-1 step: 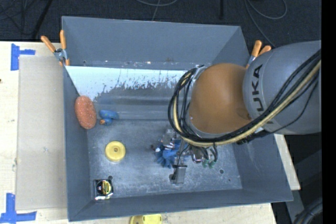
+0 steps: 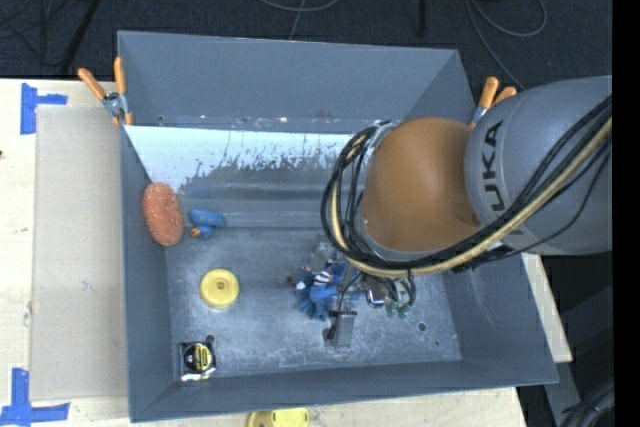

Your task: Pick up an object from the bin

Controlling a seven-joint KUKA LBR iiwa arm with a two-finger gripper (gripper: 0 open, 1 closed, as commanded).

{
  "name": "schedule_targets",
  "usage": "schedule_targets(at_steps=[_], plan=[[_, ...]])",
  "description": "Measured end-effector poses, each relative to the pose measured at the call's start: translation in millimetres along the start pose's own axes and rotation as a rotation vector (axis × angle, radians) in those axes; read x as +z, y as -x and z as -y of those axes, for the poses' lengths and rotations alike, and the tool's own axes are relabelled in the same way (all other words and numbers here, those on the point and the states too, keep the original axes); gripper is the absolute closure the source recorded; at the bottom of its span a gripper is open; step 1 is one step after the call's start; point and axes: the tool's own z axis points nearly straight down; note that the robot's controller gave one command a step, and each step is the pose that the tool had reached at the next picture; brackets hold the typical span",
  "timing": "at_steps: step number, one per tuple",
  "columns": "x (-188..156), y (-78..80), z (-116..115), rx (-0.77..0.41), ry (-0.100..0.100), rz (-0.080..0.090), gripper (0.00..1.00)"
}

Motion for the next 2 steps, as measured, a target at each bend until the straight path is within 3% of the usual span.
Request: schedule_targets(at_steps=[1, 2], plan=[[28.7, 26.8, 8.2, -0.005, 0.001, 0.006, 0.0], [59.8, 38.6, 13.7, 0.045, 0.001, 0.001, 1.0]])
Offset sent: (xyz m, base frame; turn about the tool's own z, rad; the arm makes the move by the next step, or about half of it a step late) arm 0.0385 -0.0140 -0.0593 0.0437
